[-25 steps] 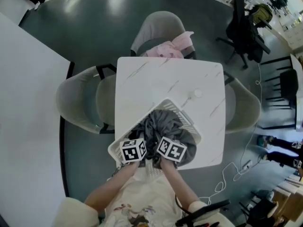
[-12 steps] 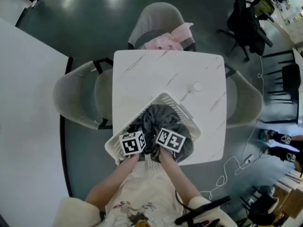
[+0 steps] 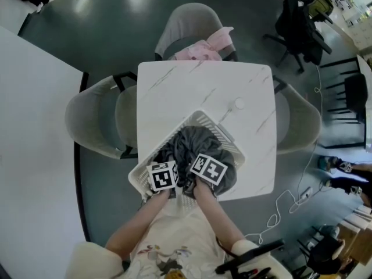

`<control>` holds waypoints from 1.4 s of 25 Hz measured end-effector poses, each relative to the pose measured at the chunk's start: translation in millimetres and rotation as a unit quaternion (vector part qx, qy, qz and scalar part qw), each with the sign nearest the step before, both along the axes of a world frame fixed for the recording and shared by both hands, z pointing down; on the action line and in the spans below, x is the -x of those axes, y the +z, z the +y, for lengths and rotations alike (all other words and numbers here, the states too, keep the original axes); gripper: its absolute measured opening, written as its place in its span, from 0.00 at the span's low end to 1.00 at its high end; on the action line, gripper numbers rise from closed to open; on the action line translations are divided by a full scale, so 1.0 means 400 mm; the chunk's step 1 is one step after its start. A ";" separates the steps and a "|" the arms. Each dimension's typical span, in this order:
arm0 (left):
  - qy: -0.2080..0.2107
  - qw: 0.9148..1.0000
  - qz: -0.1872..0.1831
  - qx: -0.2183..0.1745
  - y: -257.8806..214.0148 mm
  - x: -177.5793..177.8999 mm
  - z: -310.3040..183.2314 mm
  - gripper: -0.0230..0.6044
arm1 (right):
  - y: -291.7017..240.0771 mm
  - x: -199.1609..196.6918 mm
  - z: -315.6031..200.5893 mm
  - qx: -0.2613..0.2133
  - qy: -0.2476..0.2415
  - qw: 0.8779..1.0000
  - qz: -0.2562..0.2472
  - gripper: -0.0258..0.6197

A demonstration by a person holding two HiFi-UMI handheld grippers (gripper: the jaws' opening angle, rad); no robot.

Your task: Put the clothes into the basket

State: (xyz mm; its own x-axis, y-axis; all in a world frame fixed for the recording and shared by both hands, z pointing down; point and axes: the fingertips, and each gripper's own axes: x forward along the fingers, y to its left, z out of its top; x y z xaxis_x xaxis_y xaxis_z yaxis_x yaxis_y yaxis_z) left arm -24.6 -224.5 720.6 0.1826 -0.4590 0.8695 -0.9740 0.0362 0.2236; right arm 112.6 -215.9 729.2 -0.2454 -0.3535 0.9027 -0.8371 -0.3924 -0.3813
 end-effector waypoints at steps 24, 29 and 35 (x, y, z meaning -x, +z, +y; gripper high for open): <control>0.021 0.992 0.117 -0.045 -0.234 -0.014 0.012 0.34 | -0.293 0.026 -0.004 -0.118 0.079 0.986 -0.091 0.59; 0.034 0.988 0.133 -0.067 -0.329 -0.010 0.037 0.34 | -0.367 0.053 0.022 -0.146 0.075 0.979 -0.123 0.59; 0.047 0.981 0.147 -0.119 -0.450 -0.006 0.038 0.34 | -0.460 0.073 0.046 -0.191 0.068 0.970 -0.137 0.59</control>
State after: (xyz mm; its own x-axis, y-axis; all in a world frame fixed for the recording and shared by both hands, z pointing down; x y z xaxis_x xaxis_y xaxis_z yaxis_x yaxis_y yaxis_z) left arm -22.3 -209.4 540.4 0.4611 -0.6114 0.6431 -0.8624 -0.1382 0.4870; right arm 83.4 -197.3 545.1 -0.3856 -0.6951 0.6068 -0.6336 -0.2787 -0.7218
